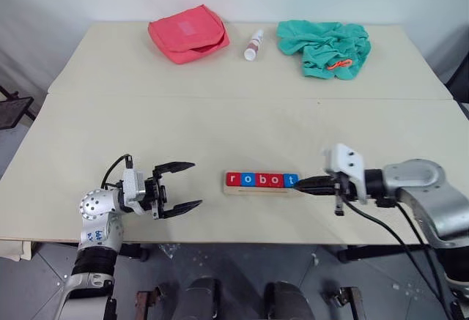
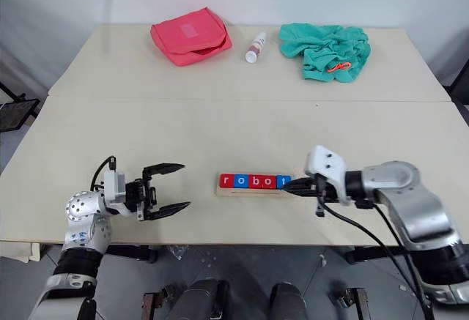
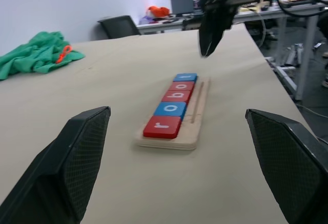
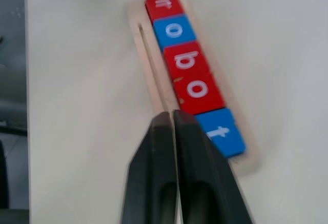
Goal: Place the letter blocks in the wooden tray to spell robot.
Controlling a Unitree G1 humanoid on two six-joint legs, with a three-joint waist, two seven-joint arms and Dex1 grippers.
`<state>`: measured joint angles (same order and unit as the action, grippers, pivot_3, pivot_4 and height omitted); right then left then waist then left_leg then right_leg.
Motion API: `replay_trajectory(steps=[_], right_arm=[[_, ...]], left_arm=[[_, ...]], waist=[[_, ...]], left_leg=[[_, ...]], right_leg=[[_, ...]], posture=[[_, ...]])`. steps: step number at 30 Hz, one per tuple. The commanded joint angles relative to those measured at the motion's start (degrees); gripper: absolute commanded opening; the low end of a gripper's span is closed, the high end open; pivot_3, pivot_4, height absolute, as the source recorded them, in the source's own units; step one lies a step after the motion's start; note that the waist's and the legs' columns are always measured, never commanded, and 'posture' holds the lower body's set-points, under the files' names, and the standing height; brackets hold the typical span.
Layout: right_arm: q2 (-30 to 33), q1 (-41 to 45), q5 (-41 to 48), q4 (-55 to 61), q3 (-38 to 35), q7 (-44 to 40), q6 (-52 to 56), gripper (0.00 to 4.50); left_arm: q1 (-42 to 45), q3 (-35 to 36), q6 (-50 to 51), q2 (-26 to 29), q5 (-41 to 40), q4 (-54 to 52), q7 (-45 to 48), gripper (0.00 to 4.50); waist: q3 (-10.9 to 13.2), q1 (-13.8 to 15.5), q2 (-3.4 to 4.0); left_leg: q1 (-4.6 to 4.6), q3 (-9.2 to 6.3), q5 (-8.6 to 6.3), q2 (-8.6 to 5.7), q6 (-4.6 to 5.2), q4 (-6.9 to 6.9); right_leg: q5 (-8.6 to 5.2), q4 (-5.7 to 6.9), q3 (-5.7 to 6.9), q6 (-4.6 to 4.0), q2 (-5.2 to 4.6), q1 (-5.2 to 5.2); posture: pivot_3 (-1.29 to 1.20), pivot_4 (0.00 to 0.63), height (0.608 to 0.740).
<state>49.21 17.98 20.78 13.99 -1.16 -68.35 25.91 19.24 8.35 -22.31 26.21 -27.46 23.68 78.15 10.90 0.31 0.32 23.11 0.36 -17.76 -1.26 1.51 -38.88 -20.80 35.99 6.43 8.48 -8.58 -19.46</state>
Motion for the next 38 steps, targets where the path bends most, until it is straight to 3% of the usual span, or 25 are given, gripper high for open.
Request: replay_trajectory(steps=[1,7,10,16,27,38], right_arm=[[1.6,-2.8,0.7,-5.1,-5.5,-3.4,-9.6,1.32],[1.7,-5.3,2.7,-17.2,-10.5,-10.5,-22.4,3.42],[1.3,-4.5,4.6,-21.4,-11.7,-13.5,-25.2,4.47],[3.1,-3.3,7.9,-36.4,-12.7,-24.0,-34.5,4.47],[5.3,2.6,16.9,-48.1,-9.0,-24.2,-36.8,4.47],[6.4,2.9,20.5,-48.8,-6.8,-24.2,-37.3,4.47]], left_arm=[[-0.3,1.4,-2.1,2.1,3.0,-0.8,-3.8,4.5],[-0.1,3.4,-2.1,3.4,3.7,-1.3,-9.6,4.5],[-0.3,3.9,-1.2,4.2,1.5,-2.0,-8.2,4.5],[-1.8,7.8,2.8,6.0,-3.4,-3.6,-7.7,4.5],[-3.5,9.8,5.7,6.6,-7.8,-4.2,-2.0,4.5],[-3.8,10.0,6.6,6.6,-8.0,-4.5,0.4,4.5]], waist=[[0.0,0.0,0.0],[0.0,0.1,0.0],[0.0,-0.1,0.0],[0.0,-0.3,-0.01],[0.0,-0.2,0.02],[0.0,-0.3,0.02]], left_leg=[[0.0,0.02,0.0,0.0,0.0,-0.01],[-0.02,0.06,0.0,0.0,0.0,-0.01],[-0.02,0.08,0.0,0.02,0.0,-0.01],[-0.03,0.05,0.0,0.02,0.0,-0.01],[-0.04,0.07,0.0,0.05,0.0,-0.04],[-0.04,0.07,0.0,0.05,0.0,-0.06]], right_leg=[[0.0,0.0,0.0,0.0,0.0,0.0],[0.0,0.01,0.0,0.0,-0.01,0.01],[0.0,0.0,0.01,0.0,-0.01,0.01],[0.0,-0.01,0.04,0.0,-0.02,0.04],[0.0,-0.02,0.04,0.0,-0.01,0.05],[0.0,-0.02,0.06,0.0,-0.01,0.07]], posture=[[0.0,0.15,0.74],[0.0,0.15,0.74],[0.0,0.15,0.74],[0.0,0.15,0.74],[0.0,0.15,0.74],[0.0,0.15,0.74]])
